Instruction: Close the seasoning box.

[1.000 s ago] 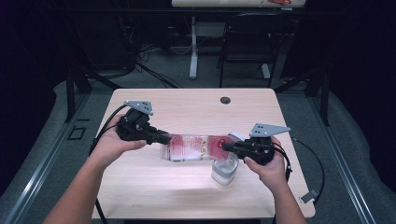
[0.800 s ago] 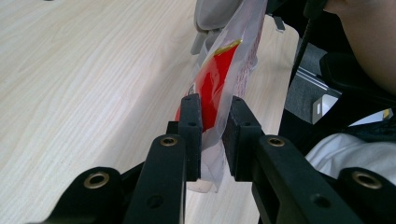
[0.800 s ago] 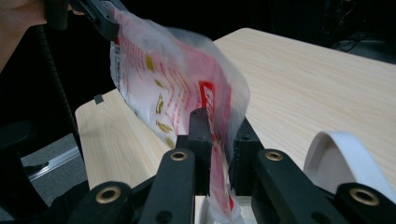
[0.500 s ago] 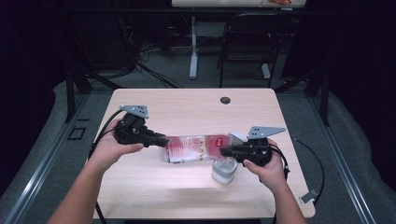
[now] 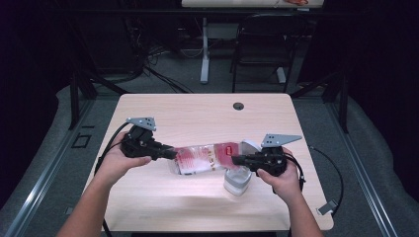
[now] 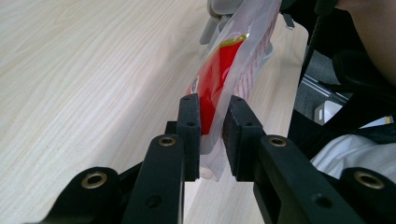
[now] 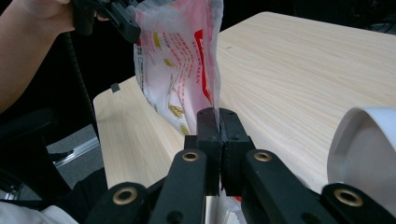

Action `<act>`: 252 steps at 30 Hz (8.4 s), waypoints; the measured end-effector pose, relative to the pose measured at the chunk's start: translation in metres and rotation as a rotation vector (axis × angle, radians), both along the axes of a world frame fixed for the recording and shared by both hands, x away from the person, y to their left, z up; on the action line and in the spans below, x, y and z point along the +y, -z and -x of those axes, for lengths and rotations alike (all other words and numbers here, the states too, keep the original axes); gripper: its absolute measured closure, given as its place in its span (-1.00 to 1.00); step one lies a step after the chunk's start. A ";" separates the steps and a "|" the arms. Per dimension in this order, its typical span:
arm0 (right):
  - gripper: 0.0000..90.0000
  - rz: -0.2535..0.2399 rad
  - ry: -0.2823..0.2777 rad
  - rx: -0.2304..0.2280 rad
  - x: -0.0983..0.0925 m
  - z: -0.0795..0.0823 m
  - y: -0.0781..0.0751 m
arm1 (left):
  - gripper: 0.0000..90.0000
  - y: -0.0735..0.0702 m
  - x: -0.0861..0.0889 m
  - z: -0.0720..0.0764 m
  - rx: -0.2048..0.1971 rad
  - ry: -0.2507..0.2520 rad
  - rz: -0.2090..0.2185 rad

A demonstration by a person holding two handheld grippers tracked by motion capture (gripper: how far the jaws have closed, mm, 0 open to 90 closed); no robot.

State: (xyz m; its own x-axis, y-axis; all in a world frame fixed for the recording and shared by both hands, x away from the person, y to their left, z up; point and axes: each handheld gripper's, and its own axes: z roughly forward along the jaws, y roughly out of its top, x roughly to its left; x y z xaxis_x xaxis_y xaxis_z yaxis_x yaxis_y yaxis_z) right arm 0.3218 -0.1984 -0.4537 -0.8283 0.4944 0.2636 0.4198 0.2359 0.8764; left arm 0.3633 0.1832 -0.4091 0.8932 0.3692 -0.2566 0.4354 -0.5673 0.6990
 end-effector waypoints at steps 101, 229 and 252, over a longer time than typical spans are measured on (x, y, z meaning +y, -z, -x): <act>0.93 0.242 -0.060 -0.028 0.079 -0.023 -0.036 | 0.48 0.134 -0.008 0.003 0.025 -0.157 -0.046; 0.43 0.126 0.137 -0.112 0.024 -0.010 -0.056 | 0.11 0.058 0.102 0.014 -0.169 -0.445 0.071; 0.68 0.123 0.438 -0.078 -0.043 -0.018 -0.034 | 0.11 0.061 0.103 0.013 -0.191 -0.482 0.055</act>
State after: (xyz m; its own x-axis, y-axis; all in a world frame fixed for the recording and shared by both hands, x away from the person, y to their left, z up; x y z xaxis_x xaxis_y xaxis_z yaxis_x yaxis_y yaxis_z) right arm 0.3393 -0.2418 -0.4202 -0.5493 0.8261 0.1259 0.4368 0.1555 0.8860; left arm 0.3501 0.2859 -0.4705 0.6578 0.7408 -0.1359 0.4998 -0.2943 0.8146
